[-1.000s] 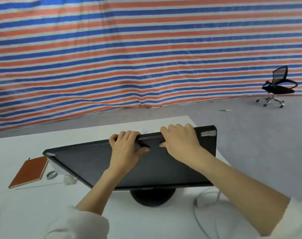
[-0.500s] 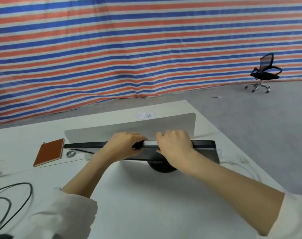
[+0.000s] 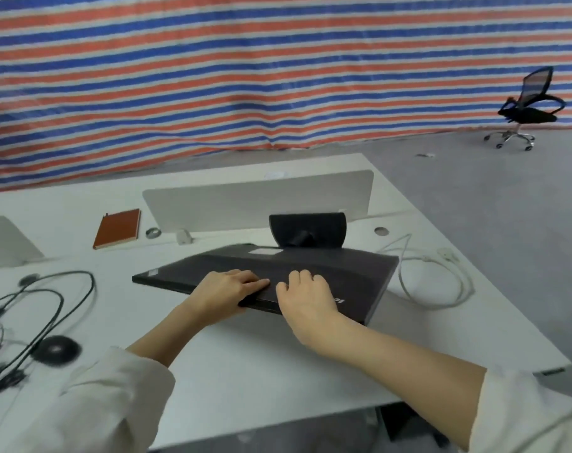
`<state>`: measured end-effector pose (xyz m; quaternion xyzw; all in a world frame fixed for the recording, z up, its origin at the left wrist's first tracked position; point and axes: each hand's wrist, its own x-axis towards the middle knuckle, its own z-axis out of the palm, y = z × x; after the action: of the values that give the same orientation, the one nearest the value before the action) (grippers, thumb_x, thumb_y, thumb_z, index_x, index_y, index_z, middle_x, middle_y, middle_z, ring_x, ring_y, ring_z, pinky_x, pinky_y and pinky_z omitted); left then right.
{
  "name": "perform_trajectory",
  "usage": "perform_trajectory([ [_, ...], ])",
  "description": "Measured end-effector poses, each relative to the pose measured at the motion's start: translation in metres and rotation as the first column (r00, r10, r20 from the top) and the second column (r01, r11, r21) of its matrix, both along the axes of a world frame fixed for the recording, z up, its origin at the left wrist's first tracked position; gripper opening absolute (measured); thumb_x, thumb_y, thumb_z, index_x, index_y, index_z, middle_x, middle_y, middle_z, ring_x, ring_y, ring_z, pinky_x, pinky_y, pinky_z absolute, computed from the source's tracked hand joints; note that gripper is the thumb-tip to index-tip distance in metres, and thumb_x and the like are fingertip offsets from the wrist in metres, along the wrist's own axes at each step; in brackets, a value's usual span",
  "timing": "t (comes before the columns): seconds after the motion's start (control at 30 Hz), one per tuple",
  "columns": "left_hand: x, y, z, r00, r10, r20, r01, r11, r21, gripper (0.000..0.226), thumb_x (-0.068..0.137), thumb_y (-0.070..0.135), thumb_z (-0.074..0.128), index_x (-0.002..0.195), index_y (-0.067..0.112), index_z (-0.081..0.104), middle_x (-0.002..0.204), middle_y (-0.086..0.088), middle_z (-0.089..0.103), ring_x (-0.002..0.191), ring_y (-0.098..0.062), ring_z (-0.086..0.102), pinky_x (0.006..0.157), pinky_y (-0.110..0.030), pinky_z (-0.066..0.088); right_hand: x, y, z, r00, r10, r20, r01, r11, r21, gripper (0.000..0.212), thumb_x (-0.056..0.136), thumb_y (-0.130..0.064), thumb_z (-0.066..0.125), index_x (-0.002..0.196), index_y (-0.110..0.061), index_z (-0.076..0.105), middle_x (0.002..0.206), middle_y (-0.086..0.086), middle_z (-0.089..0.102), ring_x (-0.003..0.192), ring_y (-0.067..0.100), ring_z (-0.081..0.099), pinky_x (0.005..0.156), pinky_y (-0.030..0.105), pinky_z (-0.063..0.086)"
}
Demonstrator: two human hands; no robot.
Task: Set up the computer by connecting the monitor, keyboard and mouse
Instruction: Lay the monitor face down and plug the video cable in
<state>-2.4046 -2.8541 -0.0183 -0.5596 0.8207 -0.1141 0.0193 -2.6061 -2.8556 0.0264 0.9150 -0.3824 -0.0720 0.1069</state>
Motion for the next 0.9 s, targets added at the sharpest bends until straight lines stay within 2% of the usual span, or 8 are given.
perform_trajectory([
  [0.13, -0.006, 0.035, -0.038, 0.994, 0.073, -0.080, -0.071, 0.997, 0.022, 0.067, 0.060, 0.025, 0.085, 0.121, 0.025, 0.060, 0.094, 0.005, 0.064, 0.079, -0.018, 0.064, 0.041, -0.022, 0.040, -0.017, 0.023, -0.035, 0.995, 0.060, 0.074, -0.070, 0.989, 0.132, 0.041, 0.081, -0.018, 0.060, 0.116, -0.006, 0.044, 0.121, 0.013, 0.041, 0.108, 0.029, 0.040, 0.080, 0.036, 0.033],
  [0.2, -0.010, 0.049, -0.056, 0.993, 0.088, -0.081, -0.086, 0.996, 0.029, 0.071, 0.051, 0.024, 0.089, 0.117, 0.022, 0.064, 0.094, 0.005, 0.064, 0.080, -0.018, 0.063, 0.041, -0.021, 0.041, -0.022, 0.036, -0.058, 0.995, 0.071, 0.069, -0.082, 0.981, 0.177, 0.047, 0.079, -0.015, 0.060, 0.122, -0.006, 0.041, 0.127, 0.014, 0.037, 0.114, 0.032, 0.037, 0.095, 0.045, 0.032],
  [0.27, -0.011, 0.057, -0.076, 0.992, 0.091, -0.088, -0.087, 0.995, 0.056, 0.079, 0.044, 0.025, 0.090, 0.118, 0.021, 0.064, 0.101, 0.003, 0.065, 0.085, -0.019, 0.063, 0.041, -0.023, 0.046, -0.024, 0.047, -0.080, 0.998, 0.047, 0.049, -0.056, 0.975, 0.214, 0.056, 0.080, -0.012, 0.060, 0.130, -0.005, 0.035, 0.134, 0.016, 0.031, 0.126, 0.036, 0.030, 0.108, 0.055, 0.020],
  [0.37, -0.008, 0.065, -0.107, 0.988, 0.115, -0.105, -0.105, 0.990, 0.097, 0.087, 0.041, 0.024, 0.088, 0.123, 0.020, 0.060, 0.110, -0.001, 0.063, 0.092, -0.021, 0.063, 0.053, -0.027, 0.054, -0.021, 0.060, -0.112, 0.999, 0.049, 0.015, -0.051, 0.963, 0.265, 0.068, 0.083, -0.011, 0.060, 0.141, -0.005, 0.024, 0.146, 0.017, 0.020, 0.140, 0.038, 0.010, 0.112, 0.059, 0.006],
  [0.53, -0.003, 0.081, -0.156, 0.995, 0.079, -0.067, -0.069, 0.988, 0.134, 0.082, 0.053, 0.020, 0.079, 0.130, 0.021, 0.052, 0.118, -0.008, 0.061, 0.103, -0.028, 0.061, 0.088, -0.042, 0.050, -0.011, 0.079, -0.166, 0.996, 0.078, -0.043, -0.061, 0.949, 0.310, 0.079, 0.087, -0.022, 0.058, 0.148, -0.011, 0.008, 0.153, 0.013, 0.010, 0.142, 0.039, 0.004, 0.111, 0.059, 0.001],
  [0.7, 0.011, 0.085, -0.163, 0.991, 0.128, -0.029, -0.119, 0.971, 0.209, 0.079, 0.056, 0.025, 0.083, 0.129, 0.019, 0.057, 0.121, -0.012, 0.061, 0.107, -0.031, 0.061, 0.082, -0.043, 0.052, 0.003, 0.090, -0.191, 0.997, 0.050, -0.062, -0.031, 0.958, 0.285, 0.081, 0.088, -0.023, 0.056, 0.149, -0.012, 0.004, 0.155, 0.012, 0.007, 0.143, 0.038, 0.002, 0.110, 0.061, 0.001],
  [0.83, 0.008, 0.097, -0.172, 0.963, 0.259, -0.072, -0.217, 0.907, 0.360, 0.073, 0.084, 0.028, 0.060, 0.148, 0.027, 0.025, 0.153, -0.009, 0.026, 0.139, -0.027, 0.027, 0.104, -0.040, 0.032, 0.012, 0.097, -0.210, 0.996, 0.029, -0.088, -0.001, 0.952, 0.305, 0.082, 0.088, -0.026, 0.057, 0.149, -0.012, 0.005, 0.155, 0.011, 0.009, 0.143, 0.039, 0.004, 0.110, 0.062, 0.003],
  [0.9, 0.003, 0.102, -0.179, 0.942, 0.327, -0.073, -0.274, 0.878, 0.392, 0.067, 0.091, 0.029, 0.049, 0.150, 0.029, 0.017, 0.157, -0.006, 0.014, 0.143, -0.025, 0.016, 0.111, -0.038, 0.023, 0.011, 0.098, -0.220, 0.992, 0.013, -0.122, 0.024, 0.955, 0.295, 0.084, 0.083, -0.035, 0.064, 0.149, -0.015, 0.016, 0.154, 0.009, 0.020, 0.142, 0.038, 0.015, 0.109, 0.062, 0.012],
])
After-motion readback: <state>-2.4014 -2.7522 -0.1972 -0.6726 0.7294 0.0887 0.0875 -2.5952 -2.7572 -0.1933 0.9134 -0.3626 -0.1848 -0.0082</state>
